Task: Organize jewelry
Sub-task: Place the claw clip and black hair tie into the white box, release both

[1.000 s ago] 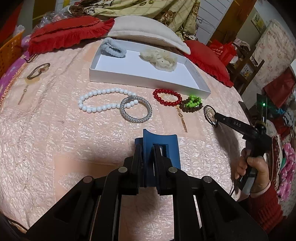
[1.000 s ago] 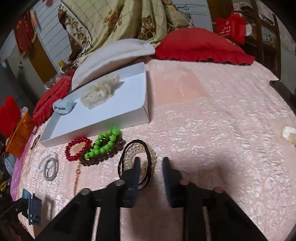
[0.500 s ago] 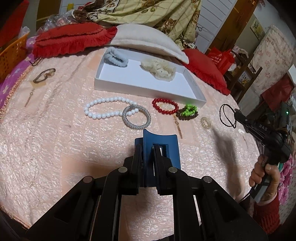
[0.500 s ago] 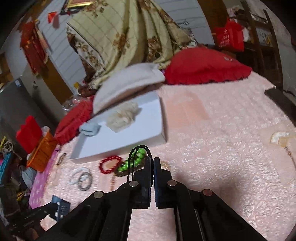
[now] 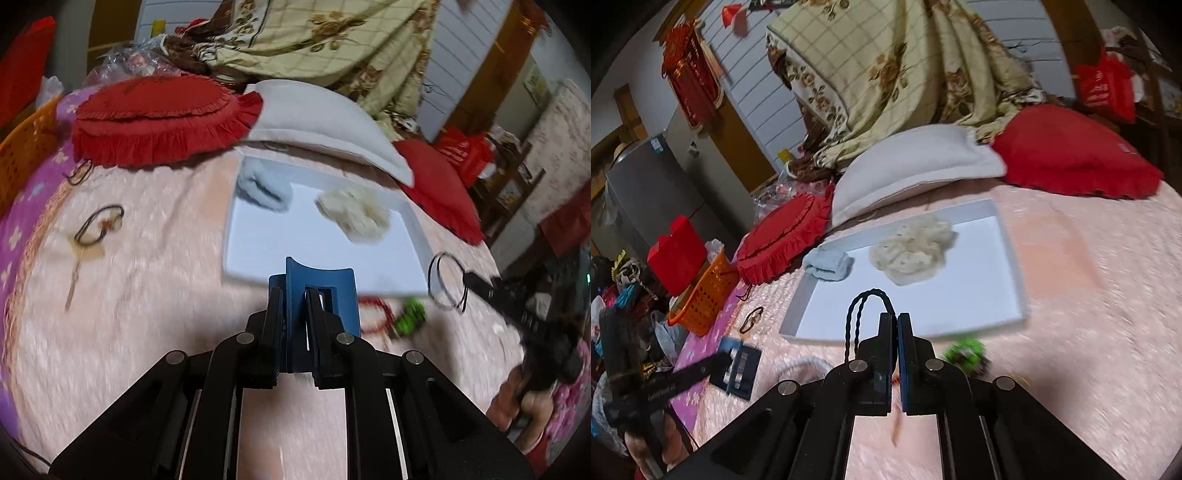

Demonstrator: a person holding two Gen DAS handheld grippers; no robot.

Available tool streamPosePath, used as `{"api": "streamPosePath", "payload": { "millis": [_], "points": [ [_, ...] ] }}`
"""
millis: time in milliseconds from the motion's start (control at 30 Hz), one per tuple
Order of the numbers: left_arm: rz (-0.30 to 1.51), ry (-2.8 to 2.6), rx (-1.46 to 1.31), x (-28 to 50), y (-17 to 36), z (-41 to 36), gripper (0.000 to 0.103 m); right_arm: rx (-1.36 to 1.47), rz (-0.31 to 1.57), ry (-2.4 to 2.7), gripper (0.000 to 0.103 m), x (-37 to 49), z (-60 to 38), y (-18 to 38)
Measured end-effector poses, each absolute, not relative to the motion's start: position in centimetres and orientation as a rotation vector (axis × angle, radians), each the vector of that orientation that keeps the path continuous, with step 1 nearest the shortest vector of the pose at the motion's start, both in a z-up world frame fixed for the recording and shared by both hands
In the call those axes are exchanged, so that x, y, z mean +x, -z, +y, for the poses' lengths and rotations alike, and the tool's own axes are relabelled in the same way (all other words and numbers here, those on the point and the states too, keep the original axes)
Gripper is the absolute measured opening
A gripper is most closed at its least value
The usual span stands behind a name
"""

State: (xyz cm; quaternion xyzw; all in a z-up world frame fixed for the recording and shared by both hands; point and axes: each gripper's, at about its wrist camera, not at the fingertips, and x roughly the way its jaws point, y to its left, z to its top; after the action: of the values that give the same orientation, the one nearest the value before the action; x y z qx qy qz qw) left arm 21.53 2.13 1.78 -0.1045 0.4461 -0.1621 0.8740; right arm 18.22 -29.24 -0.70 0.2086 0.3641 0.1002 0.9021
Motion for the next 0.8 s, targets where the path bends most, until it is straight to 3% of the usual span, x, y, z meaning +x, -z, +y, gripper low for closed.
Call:
{"api": "streamPosePath", "payload": {
  "millis": [233,533,667,800],
  "points": [
    [1.003,0.297,-0.199,29.2,1.0,0.7,0.011,0.458,0.855,-0.210,0.003,25.2,-26.6,4.4],
    [1.016,0.222,-0.138,33.2,4.0,0.2,0.011,0.508,0.933,-0.268,0.003,29.1,-24.3,7.7],
    [1.025,0.240,-0.195,33.3,4.0,1.1,0.025,0.522,0.964,-0.281,0.003,29.7,-23.5,8.4],
    [0.986,0.248,-0.184,31.3,2.5,1.5,0.025,0.535,0.965,-0.267,0.005,29.2,-23.8,8.2]
  ]
}}
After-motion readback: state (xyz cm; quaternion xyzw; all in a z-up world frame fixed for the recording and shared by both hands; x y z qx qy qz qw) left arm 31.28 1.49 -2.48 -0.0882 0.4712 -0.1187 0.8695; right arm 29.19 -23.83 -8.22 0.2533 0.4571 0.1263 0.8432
